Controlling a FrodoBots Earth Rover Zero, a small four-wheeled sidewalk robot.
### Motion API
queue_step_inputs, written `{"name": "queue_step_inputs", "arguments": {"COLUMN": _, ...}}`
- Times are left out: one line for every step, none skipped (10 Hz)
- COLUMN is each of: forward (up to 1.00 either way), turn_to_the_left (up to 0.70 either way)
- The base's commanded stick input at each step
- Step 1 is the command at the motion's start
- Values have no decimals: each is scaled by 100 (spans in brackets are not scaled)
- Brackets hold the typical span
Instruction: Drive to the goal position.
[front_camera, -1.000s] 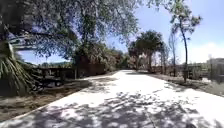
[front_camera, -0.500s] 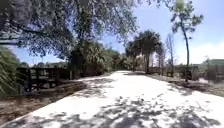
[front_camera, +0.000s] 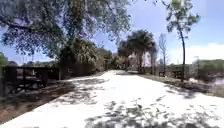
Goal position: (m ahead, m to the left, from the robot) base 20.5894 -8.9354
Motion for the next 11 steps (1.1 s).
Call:
{"name": "queue_step_inputs", "arguments": {"forward": 70, "turn_to_the_left": 0}}
{"name": "queue_step_inputs", "arguments": {"forward": 70, "turn_to_the_left": -4}}
{"name": "queue_step_inputs", "arguments": {"forward": 70, "turn_to_the_left": -13}}
{"name": "queue_step_inputs", "arguments": {"forward": 70, "turn_to_the_left": -19}}
{"name": "queue_step_inputs", "arguments": {"forward": 70, "turn_to_the_left": -26}}
{"name": "queue_step_inputs", "arguments": {"forward": 70, "turn_to_the_left": -34}}
{"name": "queue_step_inputs", "arguments": {"forward": 70, "turn_to_the_left": -35}}
{"name": "queue_step_inputs", "arguments": {"forward": 70, "turn_to_the_left": -25}}
{"name": "queue_step_inputs", "arguments": {"forward": 70, "turn_to_the_left": -15}}
{"name": "queue_step_inputs", "arguments": {"forward": 70, "turn_to_the_left": -6}}
{"name": "queue_step_inputs", "arguments": {"forward": 70, "turn_to_the_left": 0}}
